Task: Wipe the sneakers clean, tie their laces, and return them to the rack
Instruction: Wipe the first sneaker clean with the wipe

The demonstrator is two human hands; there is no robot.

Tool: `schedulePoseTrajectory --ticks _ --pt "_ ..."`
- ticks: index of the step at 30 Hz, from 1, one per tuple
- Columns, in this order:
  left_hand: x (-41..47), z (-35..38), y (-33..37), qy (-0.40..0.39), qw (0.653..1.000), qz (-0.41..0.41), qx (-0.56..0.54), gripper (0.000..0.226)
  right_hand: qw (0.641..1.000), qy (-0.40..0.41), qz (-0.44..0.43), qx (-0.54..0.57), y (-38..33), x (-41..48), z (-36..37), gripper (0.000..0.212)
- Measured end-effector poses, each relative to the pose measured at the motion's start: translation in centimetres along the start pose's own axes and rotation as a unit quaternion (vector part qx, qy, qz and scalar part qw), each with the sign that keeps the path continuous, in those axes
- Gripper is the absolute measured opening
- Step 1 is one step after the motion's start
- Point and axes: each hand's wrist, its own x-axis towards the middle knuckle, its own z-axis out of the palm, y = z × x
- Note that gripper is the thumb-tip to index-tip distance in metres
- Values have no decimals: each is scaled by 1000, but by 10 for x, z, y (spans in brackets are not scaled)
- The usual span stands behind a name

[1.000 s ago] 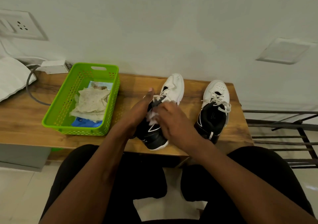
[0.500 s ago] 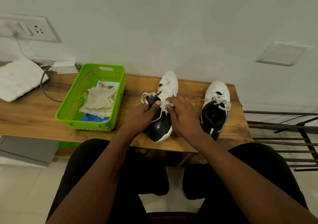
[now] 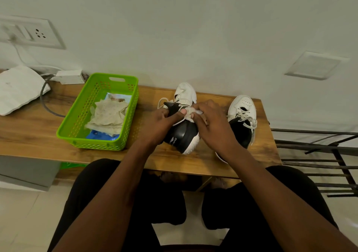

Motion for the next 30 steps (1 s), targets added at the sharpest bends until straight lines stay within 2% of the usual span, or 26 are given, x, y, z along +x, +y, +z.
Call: schedulePoseTrajectory --ticks 3,7,9,13,14,18,23,27,30 --pt "-2 -3 10 13 998 40 -51 26 999 2 -39 35 -20 -14 -13 19" --pt "-1 -1 26 25 996 36 -84 27 983 -41 -167 -61 -33 -27 -16 18" --pt "-2 1 27 21 996 21 -82 25 983 -34 -155 -88 -24 -18 -14 21" --pt "-6 9 28 -2 1000 -8 -26 27 998 28 -16 -55 -20 13 -19 26" --pt "-6 11 29 -8 999 -10 -41 26 998 24 -22 -56 -23 11 -18 25" --pt "-2 8 27 -10 996 -24 -90 32 980 -34 -157 -120 -46 -25 -9 23" --pt "2 11 32 13 983 -74 -166 31 943 -55 -269 -187 -44 -12 -13 20" --pt "2 1 42 -18 965 -100 -243 34 934 -51 -291 -202 -46 -11 -13 17" --pt "2 -7 50 -68 958 -94 -261 41 964 30 -233 -126 -51 1 -23 18"
